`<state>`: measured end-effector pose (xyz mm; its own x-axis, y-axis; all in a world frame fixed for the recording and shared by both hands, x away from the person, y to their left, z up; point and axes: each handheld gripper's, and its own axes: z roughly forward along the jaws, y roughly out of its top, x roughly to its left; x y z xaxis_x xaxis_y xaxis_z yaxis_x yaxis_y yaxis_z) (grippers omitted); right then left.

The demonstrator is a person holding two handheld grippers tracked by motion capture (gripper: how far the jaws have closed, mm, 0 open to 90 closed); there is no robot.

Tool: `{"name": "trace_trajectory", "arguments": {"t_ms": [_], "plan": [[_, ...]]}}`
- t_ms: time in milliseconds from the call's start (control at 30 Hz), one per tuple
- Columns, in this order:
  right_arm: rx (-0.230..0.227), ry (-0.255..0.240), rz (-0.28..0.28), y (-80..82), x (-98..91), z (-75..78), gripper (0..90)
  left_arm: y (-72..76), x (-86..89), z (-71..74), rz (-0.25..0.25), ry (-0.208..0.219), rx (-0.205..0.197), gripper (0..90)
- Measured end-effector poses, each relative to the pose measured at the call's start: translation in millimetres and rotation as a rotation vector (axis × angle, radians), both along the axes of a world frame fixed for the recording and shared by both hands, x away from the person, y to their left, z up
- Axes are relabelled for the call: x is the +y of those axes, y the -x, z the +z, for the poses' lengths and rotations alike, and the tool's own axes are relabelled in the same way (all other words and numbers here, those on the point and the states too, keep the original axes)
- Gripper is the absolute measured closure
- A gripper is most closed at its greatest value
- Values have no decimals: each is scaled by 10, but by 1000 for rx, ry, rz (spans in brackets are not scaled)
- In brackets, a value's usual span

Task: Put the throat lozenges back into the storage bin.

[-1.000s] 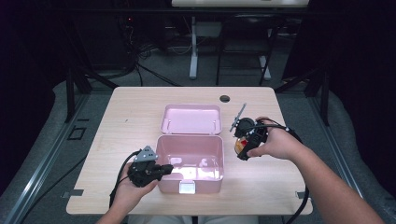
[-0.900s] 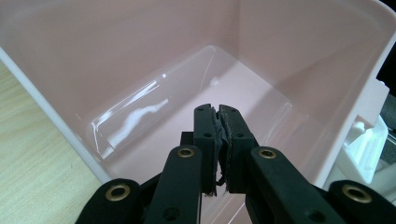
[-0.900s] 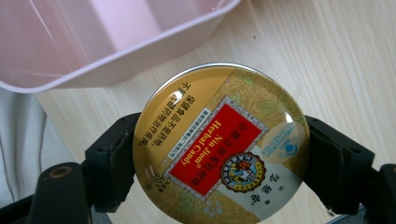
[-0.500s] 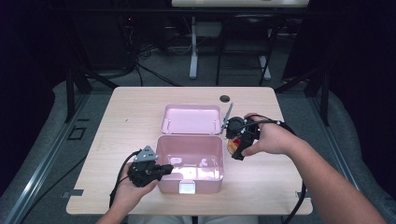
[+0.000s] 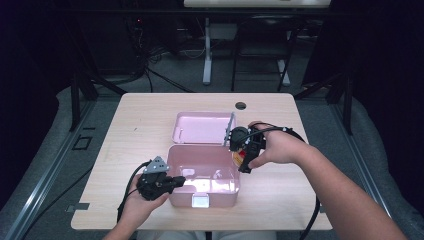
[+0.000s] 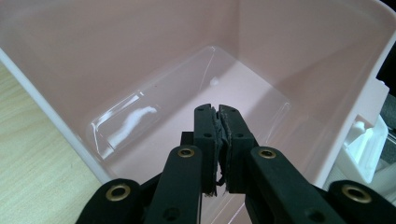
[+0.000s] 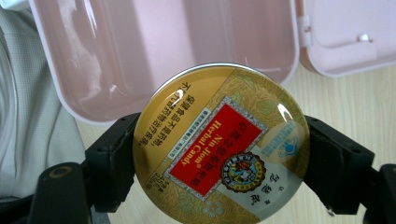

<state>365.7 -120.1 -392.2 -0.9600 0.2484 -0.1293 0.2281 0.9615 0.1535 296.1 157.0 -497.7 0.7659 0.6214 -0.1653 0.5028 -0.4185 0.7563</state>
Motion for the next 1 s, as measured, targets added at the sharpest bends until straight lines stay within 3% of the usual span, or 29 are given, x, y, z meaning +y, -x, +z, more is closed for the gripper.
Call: {"name": "trace_trajectory", "arguments": {"t_ms": [1000], "plan": [[42, 24, 90, -28, 540, -264, 199, 0, 0, 0, -3, 0, 1, 864]]}}
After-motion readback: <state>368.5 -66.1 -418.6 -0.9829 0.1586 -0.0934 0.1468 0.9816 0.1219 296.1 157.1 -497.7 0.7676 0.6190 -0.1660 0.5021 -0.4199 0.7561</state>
